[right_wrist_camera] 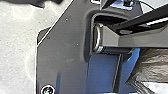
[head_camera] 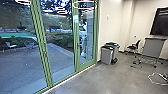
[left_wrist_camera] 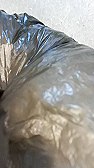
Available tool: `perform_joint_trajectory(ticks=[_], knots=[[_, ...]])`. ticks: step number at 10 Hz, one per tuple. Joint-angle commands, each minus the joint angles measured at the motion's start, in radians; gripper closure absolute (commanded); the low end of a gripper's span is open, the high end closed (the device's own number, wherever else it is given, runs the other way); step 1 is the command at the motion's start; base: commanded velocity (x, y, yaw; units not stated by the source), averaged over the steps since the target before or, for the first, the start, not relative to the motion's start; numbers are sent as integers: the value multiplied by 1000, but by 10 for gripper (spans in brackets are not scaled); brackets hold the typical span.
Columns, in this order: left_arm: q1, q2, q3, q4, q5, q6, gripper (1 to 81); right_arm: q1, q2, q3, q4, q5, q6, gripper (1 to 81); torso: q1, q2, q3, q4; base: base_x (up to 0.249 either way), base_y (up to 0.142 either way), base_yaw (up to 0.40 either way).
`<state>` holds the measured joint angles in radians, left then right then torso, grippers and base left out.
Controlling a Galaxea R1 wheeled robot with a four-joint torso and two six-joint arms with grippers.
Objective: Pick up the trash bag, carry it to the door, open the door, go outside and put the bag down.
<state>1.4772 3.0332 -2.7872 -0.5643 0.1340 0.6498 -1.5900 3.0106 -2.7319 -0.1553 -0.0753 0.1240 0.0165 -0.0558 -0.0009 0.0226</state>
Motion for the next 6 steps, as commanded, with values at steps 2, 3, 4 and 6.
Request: perform_joint_trajectory(ticks=[2,3,4,6], knots=[[-57,-3,-2,-6,73,1,811,49,0,-1,-7,-57,-3,10,0,0,0,0,154,0,0],[-57,-2,-2,-6,75,1,811,49,0,-1,-7,-57,-3,10,0,0,0,0,154,0,0],[-57,-2,-2,-6,73,1,811,49,0,-1,-7,-57,-3,10,0,0,0,0,155,0,0],[-57,-3,-2,-5,73,1,811,49,0,-1,-7,-57,-3,10,0,0,0,0,155,0,0]])
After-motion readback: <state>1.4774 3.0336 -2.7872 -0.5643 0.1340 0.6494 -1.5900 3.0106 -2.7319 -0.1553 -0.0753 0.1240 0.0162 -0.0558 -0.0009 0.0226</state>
